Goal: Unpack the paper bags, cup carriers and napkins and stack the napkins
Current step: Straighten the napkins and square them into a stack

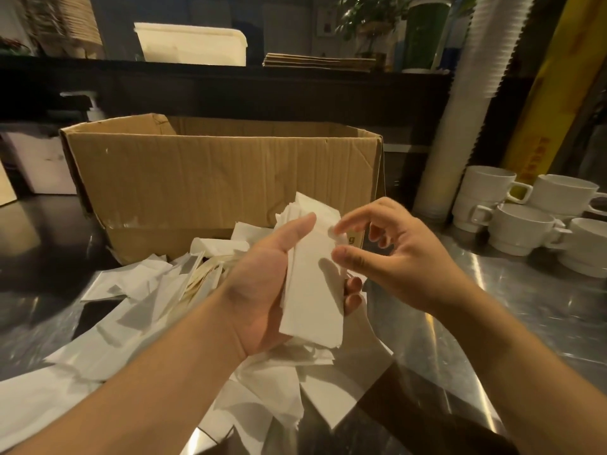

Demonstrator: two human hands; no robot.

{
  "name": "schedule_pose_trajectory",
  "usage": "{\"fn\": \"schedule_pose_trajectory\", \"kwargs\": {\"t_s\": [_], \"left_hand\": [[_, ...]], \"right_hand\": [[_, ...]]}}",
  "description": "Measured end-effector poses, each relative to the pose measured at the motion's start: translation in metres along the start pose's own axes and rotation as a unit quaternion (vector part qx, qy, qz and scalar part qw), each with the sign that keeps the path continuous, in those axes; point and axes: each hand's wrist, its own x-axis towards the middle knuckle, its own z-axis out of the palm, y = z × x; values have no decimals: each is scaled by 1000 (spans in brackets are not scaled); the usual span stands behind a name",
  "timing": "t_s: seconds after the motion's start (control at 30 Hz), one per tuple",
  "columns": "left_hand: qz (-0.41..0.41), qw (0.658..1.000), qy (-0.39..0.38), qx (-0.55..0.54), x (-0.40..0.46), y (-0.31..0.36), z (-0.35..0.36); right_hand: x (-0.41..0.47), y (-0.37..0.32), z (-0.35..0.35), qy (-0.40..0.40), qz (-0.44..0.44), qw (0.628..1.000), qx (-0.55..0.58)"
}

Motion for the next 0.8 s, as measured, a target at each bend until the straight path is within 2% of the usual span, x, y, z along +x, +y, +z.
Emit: {"fn": "schedule_pose_trajectory", "kwargs": {"t_s": [0.2,0.47,0.63,0.73,0.8], "left_hand": [[-8,1000,-20,18,3,-3,-2],[-36,998,-20,53,2,-3,-9],[-52,996,-26,60,1,-4,-9],[-39,997,-21,62,4,-4,-8],[-28,998,-19,55,5,-4,-8]], "right_hand": [[1,4,6,-31,19,999,7],[1,5,2,51,29,991,122],[0,1,3,52,58,979,187],[0,-1,0,72,59,973,212],[1,-2,-7,56,67,960,266]]}}
